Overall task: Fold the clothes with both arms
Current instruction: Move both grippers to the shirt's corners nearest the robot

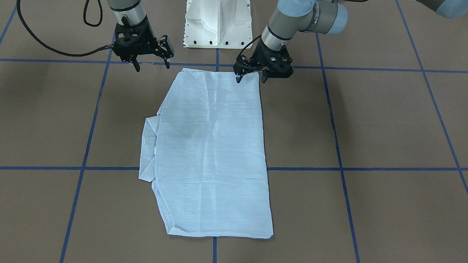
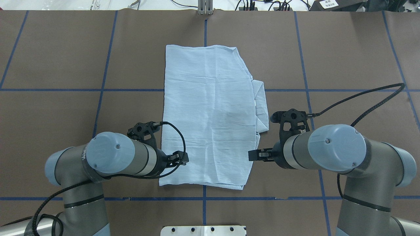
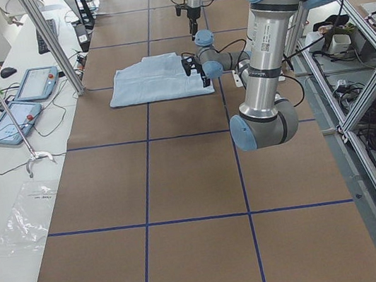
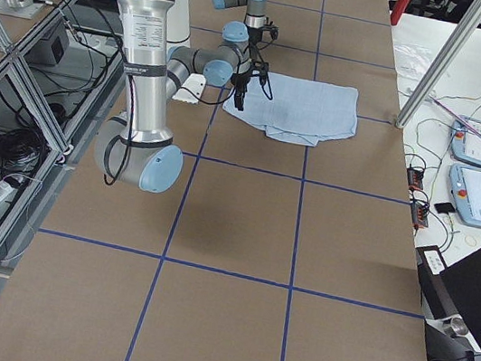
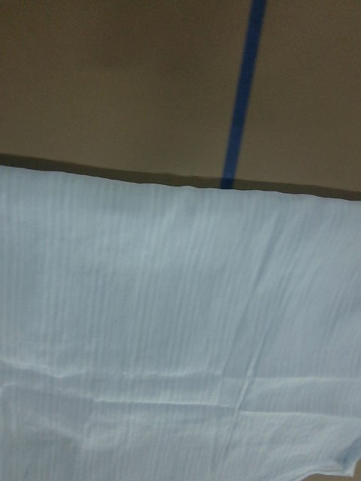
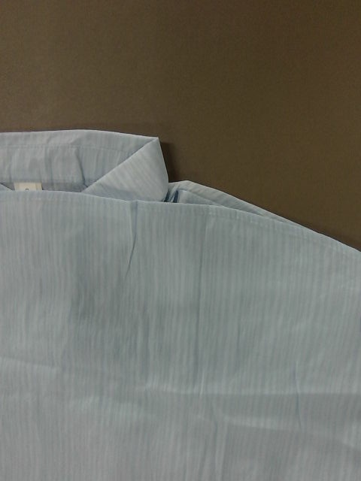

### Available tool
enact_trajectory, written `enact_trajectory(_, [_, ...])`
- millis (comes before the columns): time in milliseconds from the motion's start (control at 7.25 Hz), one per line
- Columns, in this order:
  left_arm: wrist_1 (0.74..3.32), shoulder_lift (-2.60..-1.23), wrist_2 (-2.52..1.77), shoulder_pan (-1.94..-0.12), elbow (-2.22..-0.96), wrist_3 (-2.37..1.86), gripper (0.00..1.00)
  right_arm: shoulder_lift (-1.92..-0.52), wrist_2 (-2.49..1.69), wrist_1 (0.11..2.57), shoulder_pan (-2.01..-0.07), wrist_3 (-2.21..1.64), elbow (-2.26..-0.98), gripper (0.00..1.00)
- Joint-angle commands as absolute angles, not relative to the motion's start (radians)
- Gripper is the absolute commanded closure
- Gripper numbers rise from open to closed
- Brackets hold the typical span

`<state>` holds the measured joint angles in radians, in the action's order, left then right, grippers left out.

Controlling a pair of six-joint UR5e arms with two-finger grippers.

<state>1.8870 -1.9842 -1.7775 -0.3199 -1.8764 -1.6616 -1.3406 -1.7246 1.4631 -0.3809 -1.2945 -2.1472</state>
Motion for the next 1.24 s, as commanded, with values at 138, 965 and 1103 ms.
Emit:
enact_trajectory(138, [1.83,-1.98,-1.764,-0.299,-1.87,-1.7,0.04,-1.339,-1.73,1.46,-0.379,-1.299,-2.152,0.0])
enact_trajectory(965, [1.827,-1.985,-1.764,-0.262,-1.832,-1.726,0.26,-1.338,-1.732,1.46,-0.379,-1.298,-2.148,0.0])
enact_trajectory(1103, [1.827,-1.985,-1.764,-0.264,-1.832,-1.726,0.3,-1.338,-1.733,1.46,-0.379,-1.298,-2.149,0.0])
